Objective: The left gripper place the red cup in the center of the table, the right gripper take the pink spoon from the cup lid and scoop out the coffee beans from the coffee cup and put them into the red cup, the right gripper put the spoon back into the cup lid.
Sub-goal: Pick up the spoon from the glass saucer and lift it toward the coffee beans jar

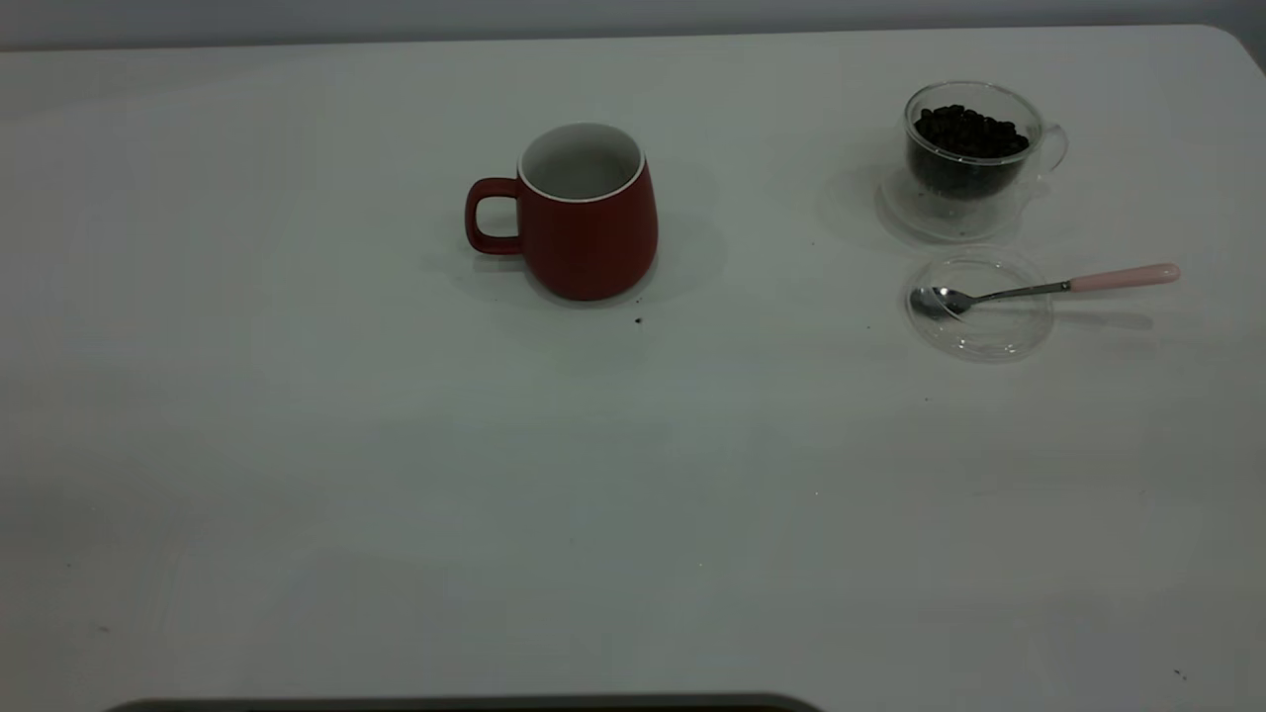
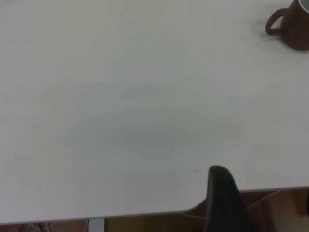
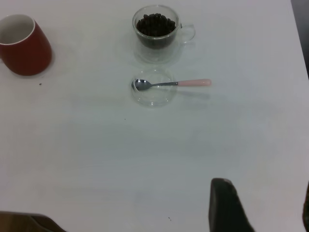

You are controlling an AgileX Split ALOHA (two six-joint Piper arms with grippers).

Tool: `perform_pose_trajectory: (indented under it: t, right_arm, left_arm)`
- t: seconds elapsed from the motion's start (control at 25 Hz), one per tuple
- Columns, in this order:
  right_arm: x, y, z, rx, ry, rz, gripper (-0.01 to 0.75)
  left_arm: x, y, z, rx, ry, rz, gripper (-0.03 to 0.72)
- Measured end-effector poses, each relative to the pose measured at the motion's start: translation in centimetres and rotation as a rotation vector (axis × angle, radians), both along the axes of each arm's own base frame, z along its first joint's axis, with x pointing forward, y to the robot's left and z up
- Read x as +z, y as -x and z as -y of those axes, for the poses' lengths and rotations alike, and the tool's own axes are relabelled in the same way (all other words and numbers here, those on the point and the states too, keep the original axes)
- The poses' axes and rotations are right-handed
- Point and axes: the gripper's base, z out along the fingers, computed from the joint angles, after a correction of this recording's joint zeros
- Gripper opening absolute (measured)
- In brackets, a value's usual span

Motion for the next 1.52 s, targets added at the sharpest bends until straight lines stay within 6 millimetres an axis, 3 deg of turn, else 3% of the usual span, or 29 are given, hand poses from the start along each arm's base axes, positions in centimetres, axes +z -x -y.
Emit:
perform_pose_trajectory:
  t: [0.92, 1.04, 1.24, 1.52]
  right_arm:
    - [0.2, -0.6, -0.4, 0.022, -0.048, -0.028, 0.416]
    - [0.6, -2.7, -0.5, 0.031, -0.054, -0.076, 0.452]
    - [0.8, -8.4, -0.7, 0.075, -0.040, -0.120, 0.526]
    - [-2.9, -17.3, -0.9, 0.096, -0.049, -0.268, 0.535]
  left_arm:
    - [0.0, 0.0, 0.0, 0.000, -0.001, -0.001, 0.463]
    - [0.0, 0.0, 0.0, 0.000, -0.001, -0.001, 0.463]
    - [0.0, 0.0, 0.0, 0.000, -0.001, -0.001, 0.463]
    - [0.0, 0.0, 0.0, 0.000, -0.001, -0.001, 0.463]
